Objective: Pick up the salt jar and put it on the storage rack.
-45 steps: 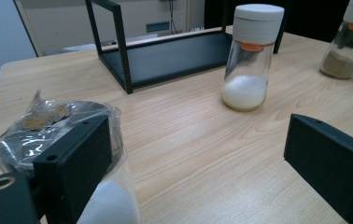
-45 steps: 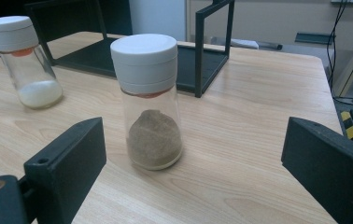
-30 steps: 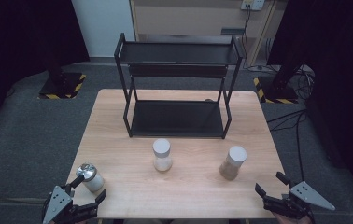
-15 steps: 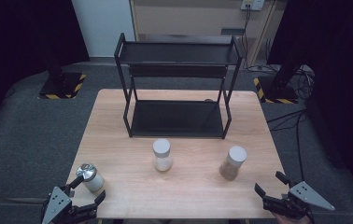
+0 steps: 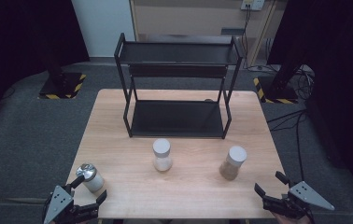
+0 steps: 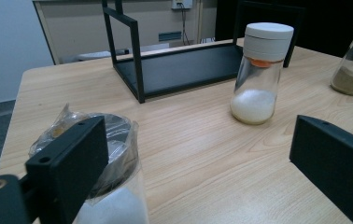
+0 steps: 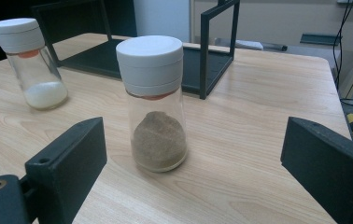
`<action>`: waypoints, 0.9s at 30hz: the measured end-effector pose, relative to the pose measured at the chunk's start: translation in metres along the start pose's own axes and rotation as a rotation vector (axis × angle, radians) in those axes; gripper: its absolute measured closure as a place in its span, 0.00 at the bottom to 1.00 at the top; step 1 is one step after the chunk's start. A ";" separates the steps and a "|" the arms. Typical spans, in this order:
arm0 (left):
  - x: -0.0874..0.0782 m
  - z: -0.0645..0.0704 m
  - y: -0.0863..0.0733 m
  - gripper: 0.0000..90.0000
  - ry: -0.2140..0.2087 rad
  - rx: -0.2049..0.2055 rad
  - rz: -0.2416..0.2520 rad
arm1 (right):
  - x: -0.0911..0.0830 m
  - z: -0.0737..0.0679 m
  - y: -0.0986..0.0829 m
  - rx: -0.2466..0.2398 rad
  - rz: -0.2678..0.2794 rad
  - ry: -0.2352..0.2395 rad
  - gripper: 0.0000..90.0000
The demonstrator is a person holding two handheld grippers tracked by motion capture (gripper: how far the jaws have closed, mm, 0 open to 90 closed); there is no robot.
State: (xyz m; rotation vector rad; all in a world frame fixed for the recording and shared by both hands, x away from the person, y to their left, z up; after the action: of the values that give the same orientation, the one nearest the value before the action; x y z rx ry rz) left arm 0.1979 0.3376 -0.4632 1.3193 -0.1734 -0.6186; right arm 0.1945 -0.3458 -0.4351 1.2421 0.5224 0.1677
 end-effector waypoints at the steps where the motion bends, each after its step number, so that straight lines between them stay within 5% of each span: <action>1: 0.000 0.000 0.001 0.03 0.000 0.000 -0.003 | 0.000 0.000 0.000 0.000 0.000 0.000 0.08; 27: -0.004 -0.015 0.048 0.01 0.021 0.004 -0.096 | 0.001 0.000 -0.001 0.005 -0.002 0.000 0.08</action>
State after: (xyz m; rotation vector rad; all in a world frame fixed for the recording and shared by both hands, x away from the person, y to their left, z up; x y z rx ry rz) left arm 0.2170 0.3583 -0.4210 1.3436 -0.0950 -0.6860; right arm 0.1959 -0.3458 -0.4360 1.2463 0.5250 0.1647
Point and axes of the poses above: each handheld gripper's, and its own axes: x roughly forward along the jaws, y roughly out of its top, z roughly to its right, the point moved 8 cm from there along x, roughly forward along the jaws, and after that the axes turned 14 degrees about -x, right-handed, at the moved point
